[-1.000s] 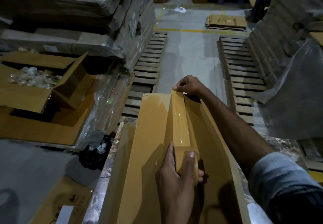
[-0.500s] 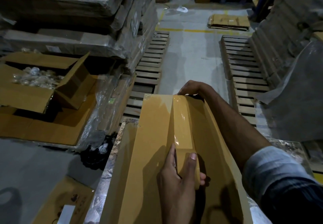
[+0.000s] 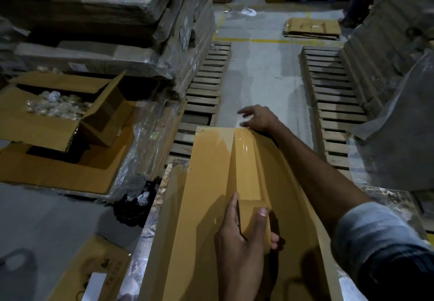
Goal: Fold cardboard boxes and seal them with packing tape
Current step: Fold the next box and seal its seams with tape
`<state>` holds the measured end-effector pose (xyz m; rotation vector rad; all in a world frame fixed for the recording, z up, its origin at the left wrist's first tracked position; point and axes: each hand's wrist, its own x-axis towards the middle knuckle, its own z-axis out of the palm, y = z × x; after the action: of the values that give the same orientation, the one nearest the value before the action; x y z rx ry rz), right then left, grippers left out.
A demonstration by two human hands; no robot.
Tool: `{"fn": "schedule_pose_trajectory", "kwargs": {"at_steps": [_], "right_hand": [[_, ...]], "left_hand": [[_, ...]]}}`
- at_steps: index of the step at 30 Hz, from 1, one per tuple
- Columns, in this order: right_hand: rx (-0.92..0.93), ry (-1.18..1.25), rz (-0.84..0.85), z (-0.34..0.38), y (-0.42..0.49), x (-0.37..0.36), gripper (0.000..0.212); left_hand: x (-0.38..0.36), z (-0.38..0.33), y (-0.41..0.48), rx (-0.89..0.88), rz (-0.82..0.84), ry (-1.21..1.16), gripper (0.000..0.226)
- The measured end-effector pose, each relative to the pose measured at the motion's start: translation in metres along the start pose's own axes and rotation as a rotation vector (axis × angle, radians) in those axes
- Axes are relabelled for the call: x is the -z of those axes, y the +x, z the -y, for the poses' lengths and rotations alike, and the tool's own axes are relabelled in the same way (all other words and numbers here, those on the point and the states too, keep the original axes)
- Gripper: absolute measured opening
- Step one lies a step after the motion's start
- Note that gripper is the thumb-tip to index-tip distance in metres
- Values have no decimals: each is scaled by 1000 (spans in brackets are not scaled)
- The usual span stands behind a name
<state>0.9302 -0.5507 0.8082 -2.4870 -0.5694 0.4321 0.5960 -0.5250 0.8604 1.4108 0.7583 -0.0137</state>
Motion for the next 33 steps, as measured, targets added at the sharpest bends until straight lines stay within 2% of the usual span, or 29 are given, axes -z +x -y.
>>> {"fn": "schedule_pose_trajectory", "kwargs": {"at_steps": [1,2,4,6,8,14,16,18,20,24,27,28,31,33], "right_hand": [[133,-31,-93,0,-9,-2,40],[241,-49,-115,1,-19,-5,41],[407,-150,-21,0,-40,-11,53],[475,-273,97,-10,-52,-19,62],[519,-342,145,-22,-54,-22,64],[613,-461,204,-32,-73,-26,69],[631,-467,222,-35,-82,-28,70],[636,-470,236,-34,-91,-30,69],[638,-479,238,-34,-97,-31,69],[632,-496,228,-34,-101,-31,66],[619,-493,223,-31,-105,-31,64],[619,-493,221,-30,-107,-31,64],[626,-499,218,-25,-113,-33,66],[626,-514,228,-22,-119,-36,67]], "left_hand": [[1,1,1,-14,-4,10,75],[1,0,1,-12,1,7,74],[1,1,2,-6,2,-2,72],[1,-1,2,3,1,-7,70],[1,-2,3,11,-7,-23,71],[2,0,0,15,21,28,77],[4,0,-3,35,19,3,65],[7,3,-4,7,19,-11,38],[10,3,-5,-27,38,-25,23],[19,7,-17,15,68,-16,24],[33,19,-34,29,88,41,41],[37,25,-40,41,71,71,40],[46,32,-58,101,18,99,20],[49,40,-70,98,48,129,25]]}}
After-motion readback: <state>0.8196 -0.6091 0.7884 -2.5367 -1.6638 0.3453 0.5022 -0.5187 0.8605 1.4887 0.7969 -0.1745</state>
